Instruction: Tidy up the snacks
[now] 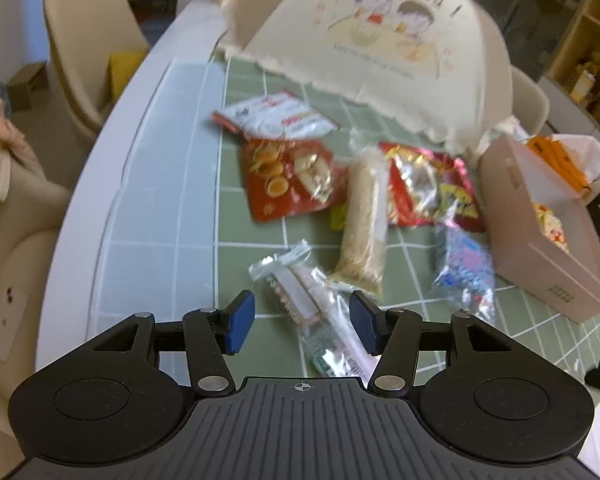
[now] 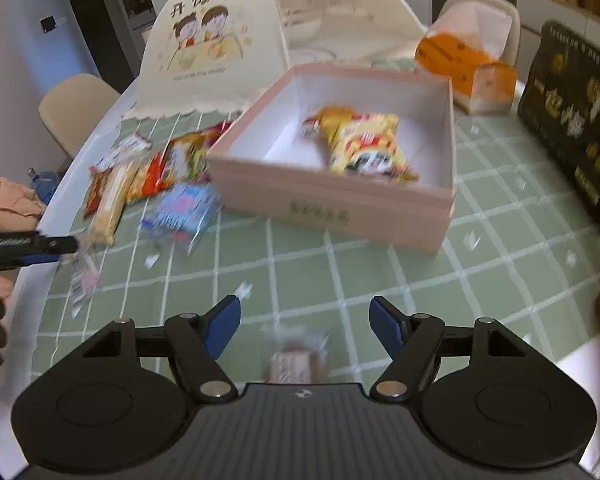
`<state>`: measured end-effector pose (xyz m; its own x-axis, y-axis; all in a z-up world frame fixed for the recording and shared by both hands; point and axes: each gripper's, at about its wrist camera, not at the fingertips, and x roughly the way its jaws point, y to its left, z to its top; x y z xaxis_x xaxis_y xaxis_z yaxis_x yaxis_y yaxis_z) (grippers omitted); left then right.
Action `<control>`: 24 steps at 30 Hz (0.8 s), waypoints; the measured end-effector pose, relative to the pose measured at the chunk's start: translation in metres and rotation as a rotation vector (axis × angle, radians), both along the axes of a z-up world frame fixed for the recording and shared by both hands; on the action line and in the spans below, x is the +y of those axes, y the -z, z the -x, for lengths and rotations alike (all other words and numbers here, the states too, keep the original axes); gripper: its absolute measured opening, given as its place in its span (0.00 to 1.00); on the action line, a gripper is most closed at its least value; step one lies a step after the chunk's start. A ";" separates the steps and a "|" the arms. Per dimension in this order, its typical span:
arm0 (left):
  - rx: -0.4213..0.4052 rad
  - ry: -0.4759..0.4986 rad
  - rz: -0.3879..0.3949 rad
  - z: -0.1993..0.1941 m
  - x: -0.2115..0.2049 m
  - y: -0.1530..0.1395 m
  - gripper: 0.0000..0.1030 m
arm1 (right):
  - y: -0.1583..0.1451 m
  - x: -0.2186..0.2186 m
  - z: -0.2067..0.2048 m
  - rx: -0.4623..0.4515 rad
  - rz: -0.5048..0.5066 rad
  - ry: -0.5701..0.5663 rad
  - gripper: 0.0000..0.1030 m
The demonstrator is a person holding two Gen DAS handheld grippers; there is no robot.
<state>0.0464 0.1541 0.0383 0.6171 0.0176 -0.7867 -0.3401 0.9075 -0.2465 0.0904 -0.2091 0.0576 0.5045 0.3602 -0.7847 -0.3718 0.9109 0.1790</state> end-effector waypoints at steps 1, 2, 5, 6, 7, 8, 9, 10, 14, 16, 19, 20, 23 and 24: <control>0.003 0.006 0.004 -0.003 -0.001 0.002 0.56 | 0.002 0.003 0.002 0.004 0.006 -0.003 0.70; 0.003 0.020 0.014 -0.005 -0.003 0.004 0.57 | 0.003 0.005 0.004 0.005 0.013 -0.006 0.70; 0.007 0.081 -0.015 -0.013 -0.019 0.008 0.59 | 0.001 0.019 0.000 0.002 0.019 -0.020 0.70; 0.008 0.118 -0.031 -0.014 -0.025 0.008 0.58 | -0.001 0.024 -0.002 0.000 0.028 -0.030 0.70; 0.008 0.157 -0.043 -0.014 -0.031 0.008 0.58 | -0.001 0.029 -0.003 -0.006 0.046 -0.037 0.70; 0.011 0.197 -0.055 -0.013 -0.037 0.008 0.57 | -0.001 0.035 -0.003 -0.021 0.073 -0.042 0.70; 0.016 0.231 -0.063 -0.012 -0.042 0.008 0.56 | -0.001 0.038 -0.002 -0.033 0.094 -0.045 0.70; 0.018 0.271 -0.073 -0.007 -0.048 0.005 0.56 | 0.000 0.039 -0.001 -0.038 0.107 -0.048 0.70; -0.062 0.396 -0.121 0.013 -0.071 -0.029 0.56 | 0.006 0.030 0.002 -0.009 0.114 -0.030 0.70; -0.123 0.413 -0.102 0.009 -0.075 -0.045 0.56 | 0.009 0.021 0.006 -0.001 0.107 0.006 0.70; -0.163 0.402 -0.042 -0.022 -0.080 -0.050 0.56 | 0.011 0.012 0.008 0.017 0.080 0.065 0.70; -0.162 0.397 -0.047 -0.035 -0.083 -0.045 0.56 | 0.011 0.010 0.008 0.020 0.072 0.078 0.70; -0.104 0.352 -0.046 -0.080 -0.087 -0.021 0.56 | 0.009 0.008 0.013 0.014 0.065 0.102 0.70; -0.090 0.335 -0.023 -0.093 -0.086 -0.013 0.56 | 0.008 0.006 0.016 0.007 0.069 0.105 0.70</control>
